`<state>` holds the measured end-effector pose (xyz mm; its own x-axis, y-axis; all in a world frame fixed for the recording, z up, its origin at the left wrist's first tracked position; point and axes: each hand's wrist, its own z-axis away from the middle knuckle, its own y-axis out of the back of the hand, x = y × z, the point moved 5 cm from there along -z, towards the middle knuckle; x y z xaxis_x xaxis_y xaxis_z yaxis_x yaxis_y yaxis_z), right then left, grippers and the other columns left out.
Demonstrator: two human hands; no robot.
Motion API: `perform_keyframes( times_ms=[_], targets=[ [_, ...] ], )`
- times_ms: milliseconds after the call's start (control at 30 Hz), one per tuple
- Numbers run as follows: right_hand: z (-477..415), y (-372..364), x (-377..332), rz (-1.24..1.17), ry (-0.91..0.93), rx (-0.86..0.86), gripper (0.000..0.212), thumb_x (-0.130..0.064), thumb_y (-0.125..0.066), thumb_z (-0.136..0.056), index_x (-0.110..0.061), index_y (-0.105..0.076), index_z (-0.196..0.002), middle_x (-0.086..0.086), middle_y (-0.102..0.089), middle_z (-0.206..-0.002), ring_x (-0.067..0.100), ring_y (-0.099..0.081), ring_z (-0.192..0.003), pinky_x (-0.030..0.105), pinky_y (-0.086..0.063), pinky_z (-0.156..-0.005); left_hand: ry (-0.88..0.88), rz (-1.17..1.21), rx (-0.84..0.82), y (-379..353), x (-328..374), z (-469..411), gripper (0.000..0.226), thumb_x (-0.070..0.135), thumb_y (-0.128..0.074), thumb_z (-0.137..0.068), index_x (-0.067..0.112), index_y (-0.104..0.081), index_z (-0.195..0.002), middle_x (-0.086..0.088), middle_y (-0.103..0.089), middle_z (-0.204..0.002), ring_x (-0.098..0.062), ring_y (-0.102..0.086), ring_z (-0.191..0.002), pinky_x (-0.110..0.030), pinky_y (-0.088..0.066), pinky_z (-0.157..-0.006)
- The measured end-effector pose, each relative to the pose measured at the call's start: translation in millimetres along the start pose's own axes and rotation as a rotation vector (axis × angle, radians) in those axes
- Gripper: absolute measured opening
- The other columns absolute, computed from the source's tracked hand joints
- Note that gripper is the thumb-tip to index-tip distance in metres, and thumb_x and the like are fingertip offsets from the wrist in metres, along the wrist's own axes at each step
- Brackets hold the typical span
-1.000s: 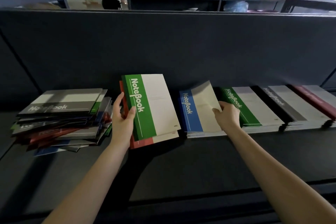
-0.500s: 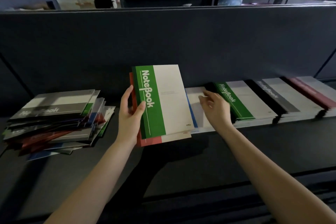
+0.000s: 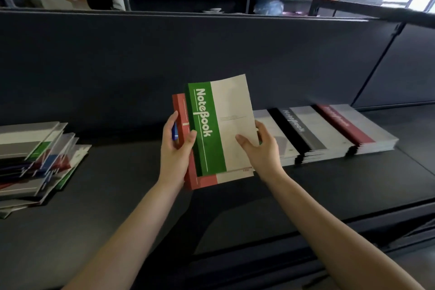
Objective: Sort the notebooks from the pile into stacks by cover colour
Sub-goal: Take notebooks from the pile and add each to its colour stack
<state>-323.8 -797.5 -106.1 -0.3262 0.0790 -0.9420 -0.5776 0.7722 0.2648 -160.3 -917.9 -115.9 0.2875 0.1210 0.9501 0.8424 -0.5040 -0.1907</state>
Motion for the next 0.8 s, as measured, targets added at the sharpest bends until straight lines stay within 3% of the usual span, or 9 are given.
perform_keyframes(
  times_ms=[67, 167, 400, 500, 667, 800],
  targets=[
    [-7, 19, 5, 0.008, 0.0, 0.03, 0.032, -0.022, -0.065, -0.09, -0.024, -0.048, -0.117, -0.018, -0.06, -0.093, -0.006, -0.058, -0.08, 0.008, -0.047, -0.058, 0.005, -0.013, -0.001, -12, -3, -3, 0.053, 0.026, -0.06, -0.092, 0.043, -0.035, -0.135, 0.01, -0.05, -0.133, -0.008, -0.059, -0.115, -0.033, -0.052, -0.093],
    [-20, 46, 16, 0.056, -0.012, 0.07, 0.032, -0.021, -0.063, -0.091, -0.019, -0.046, -0.118, -0.012, -0.058, -0.098, -0.004, -0.056, -0.081, 0.007, -0.043, -0.054, 0.01, -0.027, 0.022, -26, -5, -5, 0.052, 0.025, -0.061, -0.092, 0.044, -0.037, -0.134, 0.008, -0.05, -0.134, -0.01, -0.058, -0.115, -0.028, -0.054, -0.086],
    [-51, 90, 36, 0.171, -0.045, 0.135, 0.038, -0.02, -0.063, -0.09, -0.016, -0.048, -0.125, -0.007, -0.055, -0.105, 0.012, -0.053, -0.093, 0.028, -0.044, -0.077, 0.029, -0.101, 0.133, -26, -8, -7, 0.051, 0.032, -0.06, -0.092, 0.044, -0.034, -0.134, 0.022, -0.048, -0.122, -0.008, -0.057, -0.11, -0.034, -0.051, -0.09],
    [-61, 93, 43, 0.214, -0.067, 0.115, 0.042, -0.02, -0.064, -0.09, -0.015, -0.047, -0.128, -0.005, -0.053, -0.105, 0.016, -0.054, -0.095, 0.03, -0.044, -0.077, 0.013, -0.123, 0.193, -17, -5, -7, 0.052, 0.034, -0.061, -0.091, 0.042, -0.035, -0.136, 0.016, -0.049, -0.129, -0.008, -0.056, -0.112, -0.032, -0.051, -0.088],
    [-73, 81, 47, 0.333, -0.055, 0.038, 0.042, -0.023, -0.067, -0.087, -0.014, -0.053, -0.125, -0.003, -0.061, -0.103, 0.014, -0.054, -0.088, 0.025, -0.039, -0.073, -0.009, -0.115, 0.321, 1, 0, -5, 0.057, 0.034, -0.061, -0.091, 0.035, -0.035, -0.141, 0.024, -0.048, -0.124, 0.0, -0.056, -0.107, -0.022, -0.048, -0.08],
    [-77, 68, 50, 0.477, -0.036, 0.008, 0.048, -0.021, -0.066, -0.087, -0.009, -0.052, -0.131, 0.006, -0.062, -0.118, 0.022, -0.057, -0.103, 0.025, -0.037, -0.076, -0.013, -0.149, 0.329, 4, 0, -3, 0.055, 0.034, -0.061, -0.091, 0.038, -0.035, -0.139, 0.019, -0.048, -0.128, -0.003, -0.055, -0.11, -0.024, -0.049, -0.083]
  ],
)
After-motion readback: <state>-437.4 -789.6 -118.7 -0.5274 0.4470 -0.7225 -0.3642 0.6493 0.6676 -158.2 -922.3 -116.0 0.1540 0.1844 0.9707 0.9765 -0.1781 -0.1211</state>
